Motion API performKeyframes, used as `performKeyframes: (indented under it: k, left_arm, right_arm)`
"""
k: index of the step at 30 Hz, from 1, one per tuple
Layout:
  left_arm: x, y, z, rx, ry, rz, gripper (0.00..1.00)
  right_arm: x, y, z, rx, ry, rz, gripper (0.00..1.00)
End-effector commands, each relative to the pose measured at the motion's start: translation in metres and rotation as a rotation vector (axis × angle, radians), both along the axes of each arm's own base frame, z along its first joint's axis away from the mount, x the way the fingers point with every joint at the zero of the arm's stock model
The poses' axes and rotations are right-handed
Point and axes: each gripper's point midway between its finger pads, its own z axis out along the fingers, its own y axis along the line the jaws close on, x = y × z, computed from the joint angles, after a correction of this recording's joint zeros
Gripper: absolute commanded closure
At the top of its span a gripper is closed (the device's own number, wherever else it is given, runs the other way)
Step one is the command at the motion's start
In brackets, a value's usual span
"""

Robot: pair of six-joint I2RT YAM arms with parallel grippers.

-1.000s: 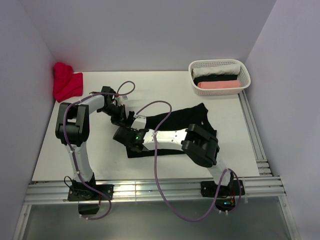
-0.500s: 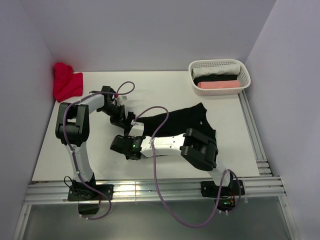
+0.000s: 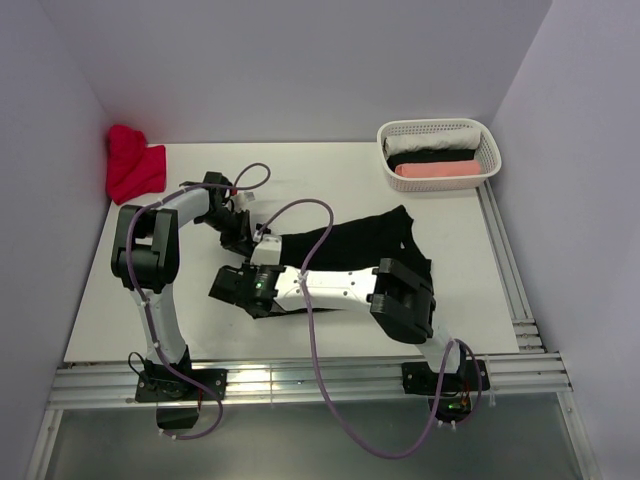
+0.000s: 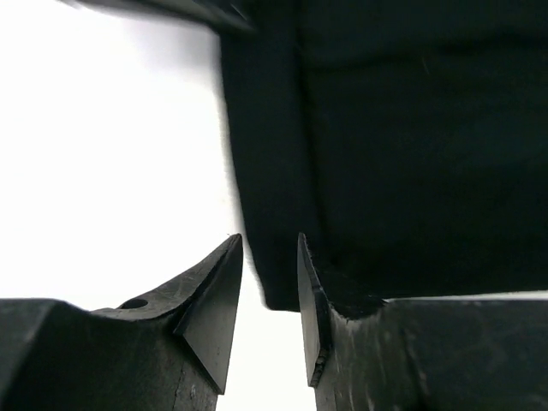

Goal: Roll the t-shirts
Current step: Roll the tshirt

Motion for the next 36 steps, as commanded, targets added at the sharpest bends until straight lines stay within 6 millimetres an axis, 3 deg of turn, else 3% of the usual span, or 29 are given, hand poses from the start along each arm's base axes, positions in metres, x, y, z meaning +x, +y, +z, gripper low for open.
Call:
performKeyframes:
  k: [1, 4, 11, 16, 27, 36]
  left_arm:
    - [0.015, 0.0, 0.008, 0.033, -0.074, -0.015, 1.0]
    - [0.014, -0.001, 0.006, 0.031, -0.065, -0.015, 1.0]
    - [0.012, -0.003, 0.006, 0.025, -0.057, -0.015, 1.0]
    - [0.011, -0.003, 0.005, 0.03, -0.057, -0.016, 1.0]
    - [0.01, -0.003, 0.007, 0.028, -0.055, -0.019, 1.0]
    - [0.011, -0.003, 0.008, 0.029, -0.056, -0.02, 1.0]
  right_arm:
    - [0.02, -0.007, 0.036, -0.056, -0.109, -0.012, 0.6]
    - [0.037, 0.003, 0.042, -0.035, -0.13, -0.007, 0.6]
    - [0.076, 0.016, 0.019, -0.068, -0.153, 0.011, 0.58]
    - [0.092, 0.029, 0.008, -0.082, -0.153, 0.016, 0.52]
    - [0.089, 0.032, -0.001, -0.098, -0.134, 0.024, 0.48]
    - [0.083, 0.035, -0.028, -0.135, -0.076, 0.044, 0.48]
